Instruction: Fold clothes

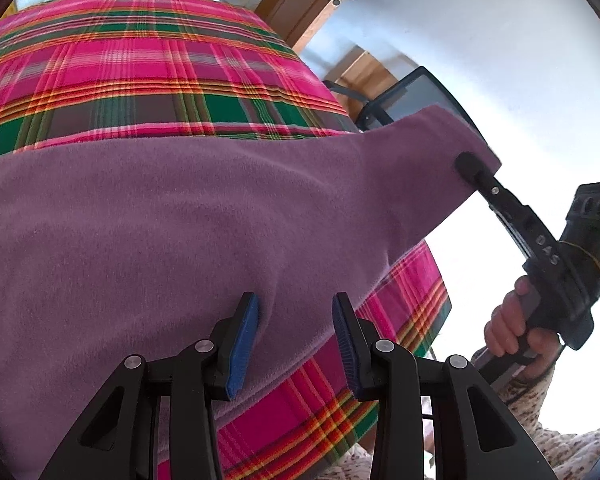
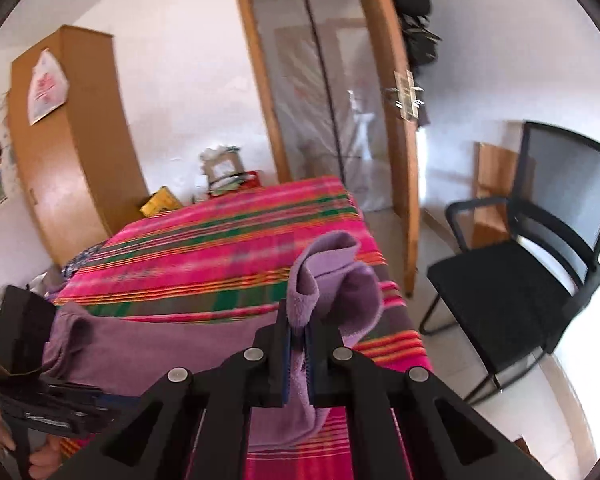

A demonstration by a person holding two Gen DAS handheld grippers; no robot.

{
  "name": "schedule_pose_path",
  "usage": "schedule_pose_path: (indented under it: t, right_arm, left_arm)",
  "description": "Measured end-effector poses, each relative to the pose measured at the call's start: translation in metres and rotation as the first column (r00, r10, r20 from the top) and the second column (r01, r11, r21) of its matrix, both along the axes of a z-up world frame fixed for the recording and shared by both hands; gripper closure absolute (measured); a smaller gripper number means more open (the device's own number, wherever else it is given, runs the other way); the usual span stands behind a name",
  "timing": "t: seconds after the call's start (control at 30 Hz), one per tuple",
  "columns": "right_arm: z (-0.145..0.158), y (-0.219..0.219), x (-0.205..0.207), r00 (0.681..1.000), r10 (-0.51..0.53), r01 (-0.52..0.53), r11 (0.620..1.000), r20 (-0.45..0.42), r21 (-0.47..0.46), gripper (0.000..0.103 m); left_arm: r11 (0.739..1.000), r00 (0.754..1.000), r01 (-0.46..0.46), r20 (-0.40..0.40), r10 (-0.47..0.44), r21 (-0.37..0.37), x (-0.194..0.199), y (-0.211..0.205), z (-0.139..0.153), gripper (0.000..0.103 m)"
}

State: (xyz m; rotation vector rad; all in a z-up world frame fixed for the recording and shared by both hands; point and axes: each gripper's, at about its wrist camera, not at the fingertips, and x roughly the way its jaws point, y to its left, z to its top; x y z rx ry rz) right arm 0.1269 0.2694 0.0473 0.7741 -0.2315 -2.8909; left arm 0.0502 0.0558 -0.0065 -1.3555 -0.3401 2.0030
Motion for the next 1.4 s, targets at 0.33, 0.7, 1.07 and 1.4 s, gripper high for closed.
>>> schedule_pose_path:
  t: [0.33,0.7,1.07,1.4]
  right_arm:
    - [0.025,-0.073,0.008,0.985,0.165,-0.159,0.982,-0.058,0.098,0.098]
    - [0.012,-0.144,0.003,0.963,0.271,-0.267,0.953,-0.004,0.143,0.098]
    - [-0.023,-0.202,-0.006,0.93,0.355,-0.366,0.918,0.098,0.151,0.098]
    - [-0.061,-0.223,-0.012,0.906,0.372,-0.402,0.906,0.204,0.134,0.097]
  left_arm:
    - [0.997,0.999,-0.047,-0.014,0.048,0.068,0.011,-0.034,0.013,0.064]
    - [0.976,0.98,-0.171,-0.081,0.183,0.138,0.027,-0.105,0.04,0.064]
    - [0.948,0.951,-0.279,-0.092,0.295,0.155,0.041,-0.164,0.037,0.064]
    - [0.948,0.951,-0.29,-0.067,0.301,0.133,0.041,-0.178,0.03,0.064]
